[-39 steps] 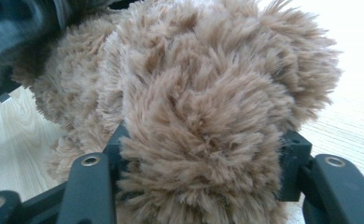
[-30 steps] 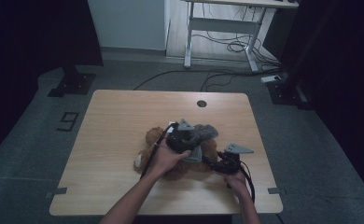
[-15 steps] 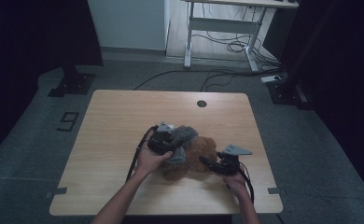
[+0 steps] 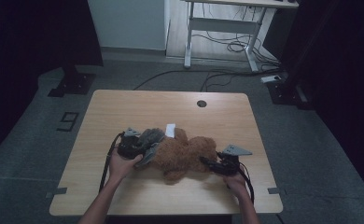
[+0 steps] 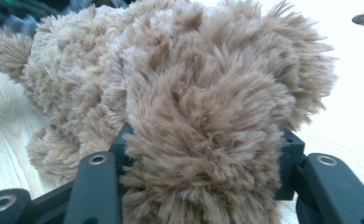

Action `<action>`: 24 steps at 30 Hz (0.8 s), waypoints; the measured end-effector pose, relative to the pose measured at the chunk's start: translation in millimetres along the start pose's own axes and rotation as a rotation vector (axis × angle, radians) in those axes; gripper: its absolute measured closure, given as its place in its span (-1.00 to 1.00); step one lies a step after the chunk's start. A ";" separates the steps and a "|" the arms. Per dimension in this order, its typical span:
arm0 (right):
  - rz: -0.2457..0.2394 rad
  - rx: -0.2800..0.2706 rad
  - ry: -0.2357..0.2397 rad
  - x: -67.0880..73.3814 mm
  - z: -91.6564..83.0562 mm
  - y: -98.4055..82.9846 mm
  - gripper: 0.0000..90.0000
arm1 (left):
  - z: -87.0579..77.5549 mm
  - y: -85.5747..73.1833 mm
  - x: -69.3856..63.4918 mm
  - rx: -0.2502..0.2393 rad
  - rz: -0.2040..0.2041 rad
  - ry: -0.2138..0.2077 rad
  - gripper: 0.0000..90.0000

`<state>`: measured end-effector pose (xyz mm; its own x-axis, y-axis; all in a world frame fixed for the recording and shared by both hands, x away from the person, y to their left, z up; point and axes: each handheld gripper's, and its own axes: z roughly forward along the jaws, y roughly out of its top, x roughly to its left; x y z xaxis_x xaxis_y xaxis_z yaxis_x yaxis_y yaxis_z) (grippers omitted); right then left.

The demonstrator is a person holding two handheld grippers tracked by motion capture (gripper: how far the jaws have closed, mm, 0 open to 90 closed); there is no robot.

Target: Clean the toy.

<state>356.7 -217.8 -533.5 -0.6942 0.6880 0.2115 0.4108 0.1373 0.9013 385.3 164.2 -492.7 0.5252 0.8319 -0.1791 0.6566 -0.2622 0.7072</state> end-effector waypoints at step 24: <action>-0.017 -0.003 -0.018 1.5 0.7 0.9 -0.01 | 8.1 71.2 -85.6 -0.074 0.196 -0.088 0.70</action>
<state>356.4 -216.1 -532.6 -0.6903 0.6983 0.1892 0.3970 0.1470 0.9060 391.5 70.4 -432.5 0.6858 0.7222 -0.0901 0.4975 -0.3750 0.7822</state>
